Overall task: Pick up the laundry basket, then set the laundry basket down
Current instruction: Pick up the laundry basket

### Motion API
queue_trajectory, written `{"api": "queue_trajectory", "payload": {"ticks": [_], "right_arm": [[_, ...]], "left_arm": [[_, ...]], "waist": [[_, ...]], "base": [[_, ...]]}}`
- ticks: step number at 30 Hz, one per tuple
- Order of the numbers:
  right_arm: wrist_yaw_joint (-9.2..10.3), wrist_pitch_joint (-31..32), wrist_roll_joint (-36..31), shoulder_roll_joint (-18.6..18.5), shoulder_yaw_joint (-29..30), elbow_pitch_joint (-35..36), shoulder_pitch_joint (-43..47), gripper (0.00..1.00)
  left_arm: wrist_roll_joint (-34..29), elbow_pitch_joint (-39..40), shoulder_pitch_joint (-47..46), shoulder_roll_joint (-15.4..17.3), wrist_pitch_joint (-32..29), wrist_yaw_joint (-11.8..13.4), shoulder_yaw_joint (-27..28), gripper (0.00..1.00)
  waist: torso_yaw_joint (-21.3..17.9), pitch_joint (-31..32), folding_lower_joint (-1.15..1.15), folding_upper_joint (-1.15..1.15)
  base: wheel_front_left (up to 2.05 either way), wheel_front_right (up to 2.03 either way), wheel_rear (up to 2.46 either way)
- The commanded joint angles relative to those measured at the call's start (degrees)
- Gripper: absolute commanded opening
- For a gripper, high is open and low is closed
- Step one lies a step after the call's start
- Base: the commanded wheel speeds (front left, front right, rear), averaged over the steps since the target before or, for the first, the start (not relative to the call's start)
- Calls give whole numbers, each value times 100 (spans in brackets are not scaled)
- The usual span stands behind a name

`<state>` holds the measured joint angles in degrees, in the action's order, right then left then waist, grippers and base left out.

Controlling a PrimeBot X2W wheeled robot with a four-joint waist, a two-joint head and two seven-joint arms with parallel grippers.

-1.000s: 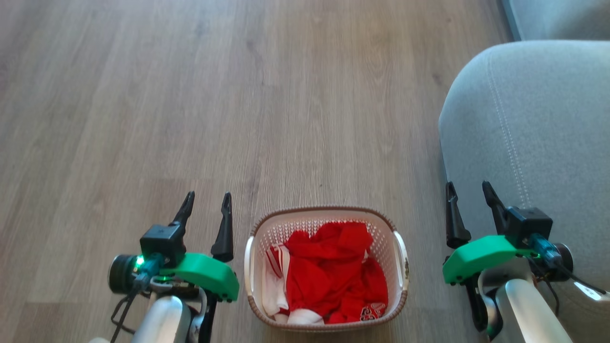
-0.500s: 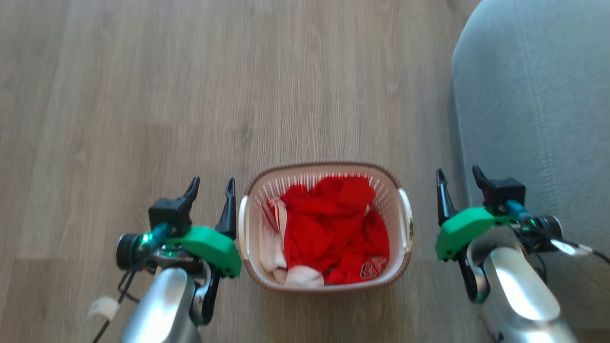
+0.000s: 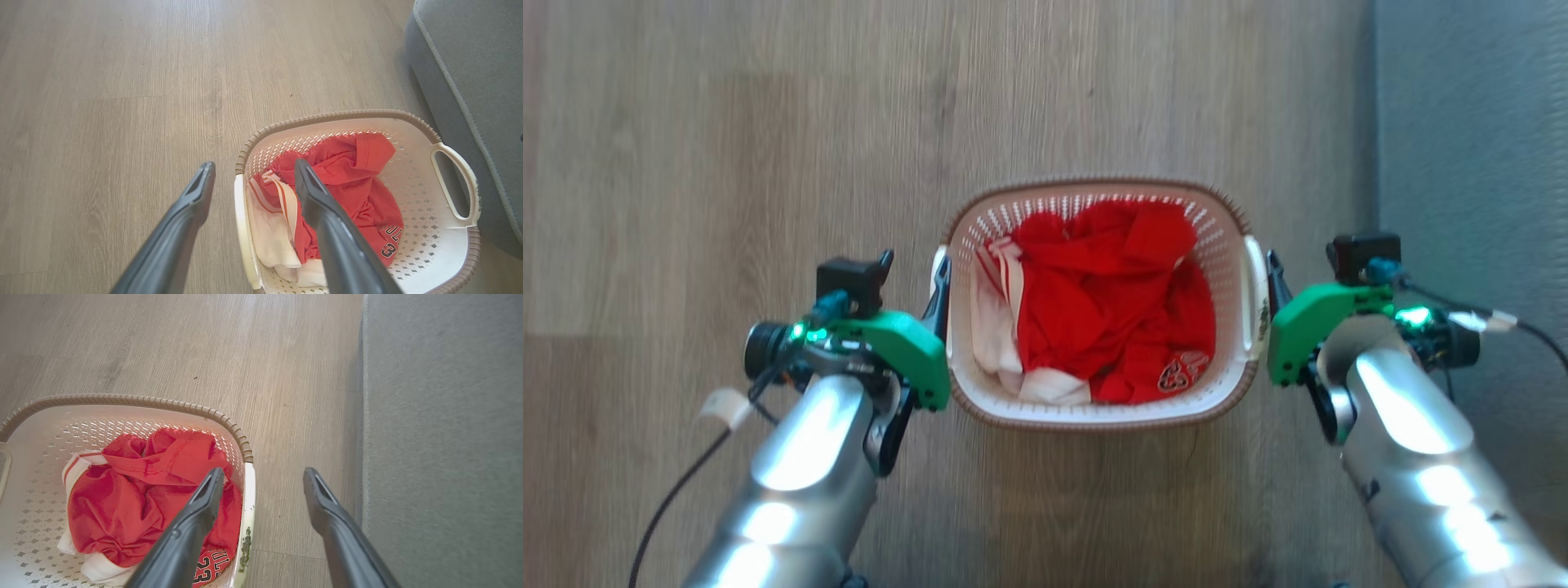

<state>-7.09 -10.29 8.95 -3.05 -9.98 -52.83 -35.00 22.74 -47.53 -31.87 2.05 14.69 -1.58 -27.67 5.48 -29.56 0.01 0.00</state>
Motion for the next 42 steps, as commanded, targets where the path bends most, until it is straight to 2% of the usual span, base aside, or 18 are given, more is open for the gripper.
{"api": "queue_trajectory", "payload": {"ticks": [1, 8, 13, 16, 23, 42], "right_arm": [[-40, 53, 35, 17, -100, -11, -94, 100], [-40, 208, -143, 17, -12, -524, -545, 100], [-40, 258, -47, 17, -57, -736, -724, 100], [-40, 290, 156, 17, -213, -842, -802, 100], [-40, 307, 231, 17, -417, -987, -971, 100], [-40, 265, 399, 17, -692, -1163, -1268, 100]], "left_arm": [[63, -9, -144, 83, 30, -21, 60, 100], [460, -686, -686, 83, 30, -121, -360, 100], [642, -1041, -987, 83, 30, -208, -727, 100], [843, -1323, -1135, 83, 30, -343, -1079, 100], [1205, -1758, -1417, 83, 30, -336, -1474, 100], [1946, -2238, -1889, 83, -139, -436, -2296, 100]], "waist": [[71, -328, -1, 0], [115, -823, -1, 0], [96, -1073, -1, 0], [67, -1212, -1, 0], [28, -1476, -1, 0], [31, -1889, -1, 0]], "base": [[0, 0, 0], [0, 0, 0], [0, 0, 0], [0, 0, 0], [0, 0, 0], [0, 0, 0]]}}
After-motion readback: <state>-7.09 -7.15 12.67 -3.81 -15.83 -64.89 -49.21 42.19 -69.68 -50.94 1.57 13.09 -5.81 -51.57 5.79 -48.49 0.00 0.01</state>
